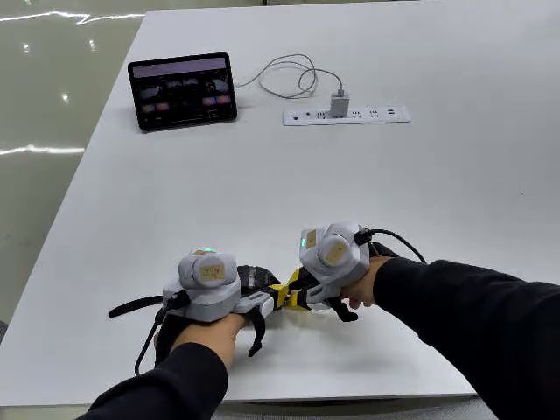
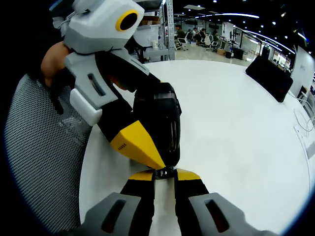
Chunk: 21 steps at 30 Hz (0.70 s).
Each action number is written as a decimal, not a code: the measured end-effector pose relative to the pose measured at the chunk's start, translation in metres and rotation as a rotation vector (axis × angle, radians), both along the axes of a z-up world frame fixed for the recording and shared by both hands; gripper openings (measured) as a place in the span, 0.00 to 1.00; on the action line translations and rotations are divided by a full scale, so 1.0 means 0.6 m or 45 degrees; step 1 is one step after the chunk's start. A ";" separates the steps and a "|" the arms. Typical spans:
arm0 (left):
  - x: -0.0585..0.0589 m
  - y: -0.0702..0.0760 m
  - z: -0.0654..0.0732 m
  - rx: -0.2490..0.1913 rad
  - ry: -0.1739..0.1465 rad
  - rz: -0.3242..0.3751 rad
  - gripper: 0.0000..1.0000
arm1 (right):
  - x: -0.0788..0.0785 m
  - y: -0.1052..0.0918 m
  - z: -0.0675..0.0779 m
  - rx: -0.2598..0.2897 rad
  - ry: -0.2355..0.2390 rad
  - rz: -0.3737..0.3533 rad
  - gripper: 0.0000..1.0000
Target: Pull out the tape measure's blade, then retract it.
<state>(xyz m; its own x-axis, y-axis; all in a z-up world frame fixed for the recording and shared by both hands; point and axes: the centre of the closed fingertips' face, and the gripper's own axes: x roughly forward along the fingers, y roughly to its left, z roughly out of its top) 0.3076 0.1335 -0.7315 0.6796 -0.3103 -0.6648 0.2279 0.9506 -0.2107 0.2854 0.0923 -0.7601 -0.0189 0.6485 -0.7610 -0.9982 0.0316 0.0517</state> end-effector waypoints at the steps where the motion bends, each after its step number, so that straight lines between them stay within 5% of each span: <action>1: 0.000 0.000 0.000 -0.001 0.000 0.000 0.60 | 0.000 0.001 0.000 -0.005 -0.001 0.003 0.10; 21: -0.003 0.000 0.000 -0.005 0.003 0.001 0.61 | -0.001 0.002 0.000 0.000 0.009 -0.011 0.11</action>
<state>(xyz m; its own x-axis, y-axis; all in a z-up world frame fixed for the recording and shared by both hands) 0.3061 0.1335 -0.7318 0.6781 -0.3124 -0.6652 0.2270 0.9499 -0.2147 0.2849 0.0933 -0.7604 -0.0191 0.6488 -0.7607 -0.9974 0.0400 0.0592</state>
